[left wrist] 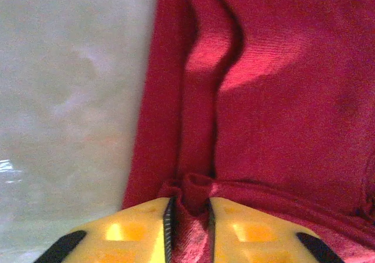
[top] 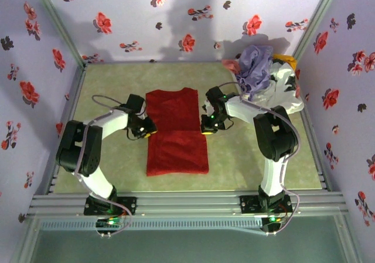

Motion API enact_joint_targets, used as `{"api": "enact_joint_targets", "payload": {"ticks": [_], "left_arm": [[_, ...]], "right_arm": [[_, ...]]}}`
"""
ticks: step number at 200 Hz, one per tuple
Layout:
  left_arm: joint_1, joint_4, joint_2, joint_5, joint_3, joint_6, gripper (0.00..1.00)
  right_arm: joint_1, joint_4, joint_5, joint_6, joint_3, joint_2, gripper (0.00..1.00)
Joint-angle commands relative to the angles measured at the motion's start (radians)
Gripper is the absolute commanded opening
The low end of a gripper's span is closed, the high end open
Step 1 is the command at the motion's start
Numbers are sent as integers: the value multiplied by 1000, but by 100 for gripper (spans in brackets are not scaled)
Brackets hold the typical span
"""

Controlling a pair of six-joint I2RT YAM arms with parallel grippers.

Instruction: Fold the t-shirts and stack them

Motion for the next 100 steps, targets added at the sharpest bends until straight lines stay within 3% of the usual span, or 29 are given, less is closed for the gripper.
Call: {"api": "enact_joint_targets", "payload": {"ticks": [1, 13, 39, 100], "left_arm": [[-21, -26, 15, 7, 36, 10, 16], [-25, -79, 6, -10, 56, 35, 12], [-28, -160, -62, -50, 79, 55, 0], [-5, -223, -111, -87, 99, 56, 0]], "right_arm": [[-7, -4, -12, 2, -2, -44, 5], [-8, -6, -14, 2, -6, -58, 0], [-7, -4, -17, 10, -11, -90, 0], [-7, 13, -1, 30, 3, -117, 0]]}}
